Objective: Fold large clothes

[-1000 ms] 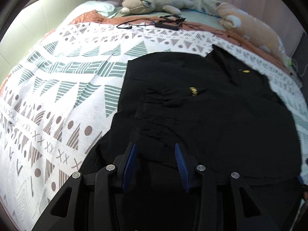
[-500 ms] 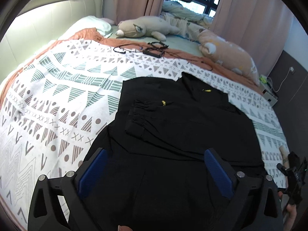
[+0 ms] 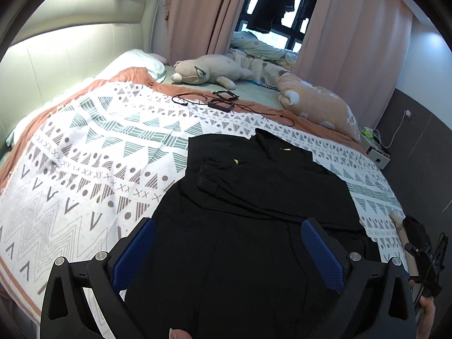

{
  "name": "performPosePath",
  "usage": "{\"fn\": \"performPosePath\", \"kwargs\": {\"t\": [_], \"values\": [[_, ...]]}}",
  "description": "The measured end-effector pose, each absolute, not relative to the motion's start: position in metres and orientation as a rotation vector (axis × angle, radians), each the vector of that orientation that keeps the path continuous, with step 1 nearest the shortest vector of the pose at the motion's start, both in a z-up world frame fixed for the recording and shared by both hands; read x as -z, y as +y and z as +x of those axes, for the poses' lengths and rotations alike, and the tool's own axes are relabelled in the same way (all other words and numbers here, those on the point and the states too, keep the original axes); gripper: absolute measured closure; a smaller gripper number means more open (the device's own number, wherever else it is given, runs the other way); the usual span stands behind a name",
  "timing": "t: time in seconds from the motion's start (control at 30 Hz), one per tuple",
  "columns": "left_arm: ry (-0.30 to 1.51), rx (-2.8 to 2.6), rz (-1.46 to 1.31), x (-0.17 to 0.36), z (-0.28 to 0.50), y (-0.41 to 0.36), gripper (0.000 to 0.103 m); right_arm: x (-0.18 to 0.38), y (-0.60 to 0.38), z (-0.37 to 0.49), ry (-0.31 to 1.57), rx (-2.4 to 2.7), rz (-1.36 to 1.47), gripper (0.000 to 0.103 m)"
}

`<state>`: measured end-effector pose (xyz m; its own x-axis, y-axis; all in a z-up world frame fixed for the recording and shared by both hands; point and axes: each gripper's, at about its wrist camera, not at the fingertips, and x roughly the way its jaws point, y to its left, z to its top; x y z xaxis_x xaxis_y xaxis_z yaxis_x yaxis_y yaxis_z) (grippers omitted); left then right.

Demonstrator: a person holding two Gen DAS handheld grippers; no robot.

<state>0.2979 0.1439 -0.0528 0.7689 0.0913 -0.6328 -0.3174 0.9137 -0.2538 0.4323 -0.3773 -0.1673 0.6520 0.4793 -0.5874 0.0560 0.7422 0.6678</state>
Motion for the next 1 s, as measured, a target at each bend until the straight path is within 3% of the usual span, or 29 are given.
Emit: {"fn": "performPosePath", "kwargs": {"t": [0.5, 1.0], "values": [[0.608, -0.194, -0.311, 0.044, 0.199, 0.111, 0.001, 0.129, -0.431, 0.337, 0.743, -0.235, 0.632, 0.000], [0.609, -0.236, -0.300, 0.076, 0.109, 0.115, 0.001, 0.128, -0.465, 0.260, 0.728, -0.235, 0.506, 0.000]]}}
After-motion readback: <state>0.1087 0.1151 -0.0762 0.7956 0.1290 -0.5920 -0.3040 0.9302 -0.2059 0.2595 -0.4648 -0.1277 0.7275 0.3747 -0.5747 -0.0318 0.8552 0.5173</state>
